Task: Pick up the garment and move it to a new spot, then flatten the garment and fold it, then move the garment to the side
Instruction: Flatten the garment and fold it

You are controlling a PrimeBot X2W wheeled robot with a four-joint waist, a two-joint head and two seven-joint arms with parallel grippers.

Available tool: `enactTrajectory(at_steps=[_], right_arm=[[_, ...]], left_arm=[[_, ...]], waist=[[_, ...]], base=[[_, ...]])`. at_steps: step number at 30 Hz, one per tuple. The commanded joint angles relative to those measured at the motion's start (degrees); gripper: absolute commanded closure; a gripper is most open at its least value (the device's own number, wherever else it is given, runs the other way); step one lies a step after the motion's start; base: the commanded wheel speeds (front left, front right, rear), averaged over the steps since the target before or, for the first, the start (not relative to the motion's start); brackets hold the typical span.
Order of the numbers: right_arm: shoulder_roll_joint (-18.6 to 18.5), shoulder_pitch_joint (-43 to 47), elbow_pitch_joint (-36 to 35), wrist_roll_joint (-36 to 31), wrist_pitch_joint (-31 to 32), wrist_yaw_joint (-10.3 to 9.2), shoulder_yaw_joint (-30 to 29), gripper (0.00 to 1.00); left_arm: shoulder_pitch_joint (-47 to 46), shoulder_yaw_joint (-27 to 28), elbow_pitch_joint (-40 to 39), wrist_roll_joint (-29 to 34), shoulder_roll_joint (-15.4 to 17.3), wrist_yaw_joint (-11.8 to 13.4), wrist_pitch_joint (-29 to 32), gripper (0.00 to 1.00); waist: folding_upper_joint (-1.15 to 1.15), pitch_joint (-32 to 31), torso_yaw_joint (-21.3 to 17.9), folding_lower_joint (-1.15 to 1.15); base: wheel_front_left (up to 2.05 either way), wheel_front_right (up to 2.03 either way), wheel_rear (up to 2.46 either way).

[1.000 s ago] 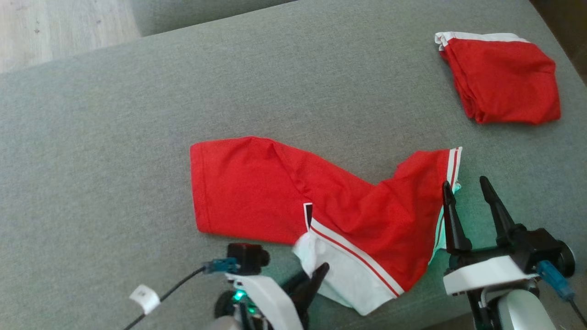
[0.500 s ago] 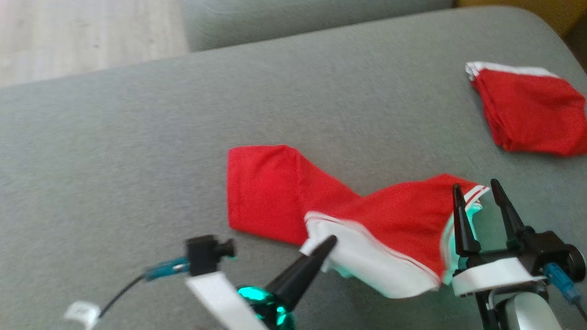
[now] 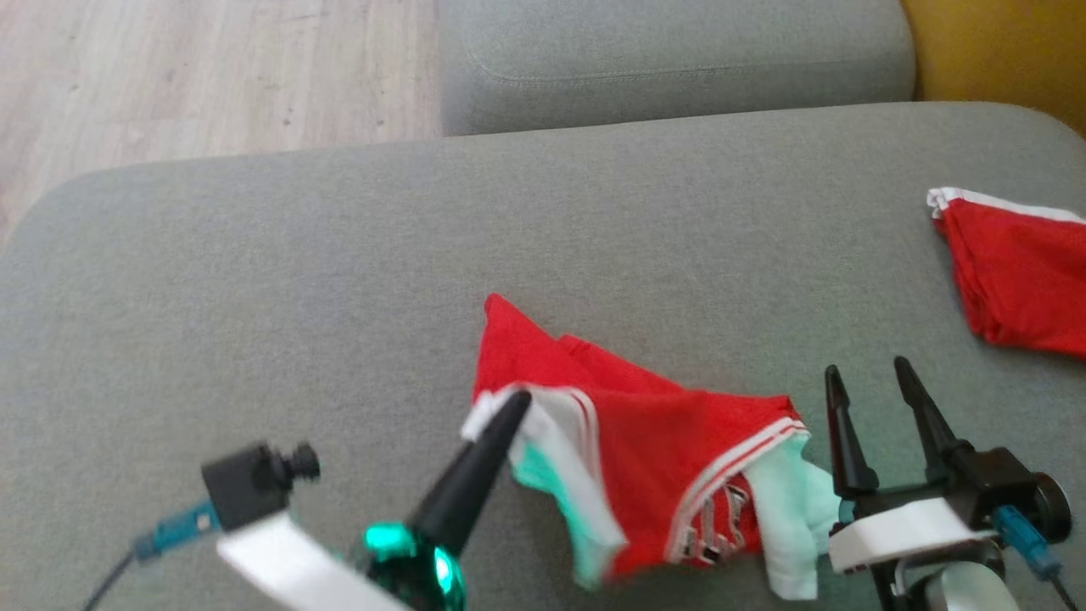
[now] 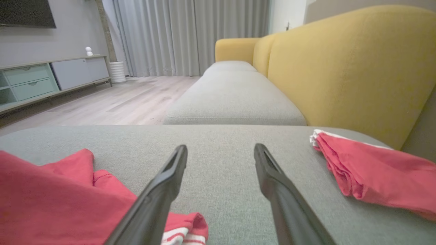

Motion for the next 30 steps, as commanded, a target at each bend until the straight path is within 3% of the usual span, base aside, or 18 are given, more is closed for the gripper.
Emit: enactTrajectory(at_steps=[1, 8, 12, 15, 22, 30], right_arm=[[-0.4, -2.1, -1.7, 0.1, -0.6, 0.39, 1.7, 0.00], [-0.4, -5.5, -2.7, 1.8, -0.6, 0.39, 3.4, 0.00], [-0.4, -7.5, -3.4, 4.0, -0.6, 0.39, 4.4, 0.00], [-0.4, -8.4, -3.5, 6.0, -0.6, 0.39, 5.4, 0.00], [-0.4, -8.9, -3.7, 10.0, -0.6, 0.39, 7.2, 0.00], [-0.4, -8.5, -4.2, 11.5, -0.6, 0.39, 8.2, 0.00]], left_arm=[[-5.3, 2.7, -1.4, 0.2, -0.1, 0.1, 0.0, 1.00], [-23.8, 6.5, 8.5, 1.6, -2.6, 5.7, 4.4, 1.00], [-37.6, 8.7, 18.2, 3.6, -3.0, 9.0, 7.3, 1.00], [-46.9, 8.7, 26.7, 6.6, -2.8, 10.2, 8.7, 1.00], [-60.6, 7.7, 45.2, 14.1, -0.7, 9.5, 8.3, 1.00], [-69.6, 8.6, 61.1, 20.4, 0.2, 5.6, -1.0, 1.00]], waist=[[0.00, 0.7, -0.9, 0.01], [0.00, 6.9, -8.1, 0.01], [0.00, 11.1, -14.0, 0.01], [0.00, 13.7, -18.5, 0.01], [0.00, 18.0, -27.9, 0.01], [0.00, 20.0, -31.0, 0.01]], base=[[0.00, 0.00, 0.00], [0.00, 0.00, 0.00], [0.00, 0.00, 0.00], [0.00, 0.00, 0.00], [0.00, 0.00, 0.00], [0.00, 0.00, 0.00]])
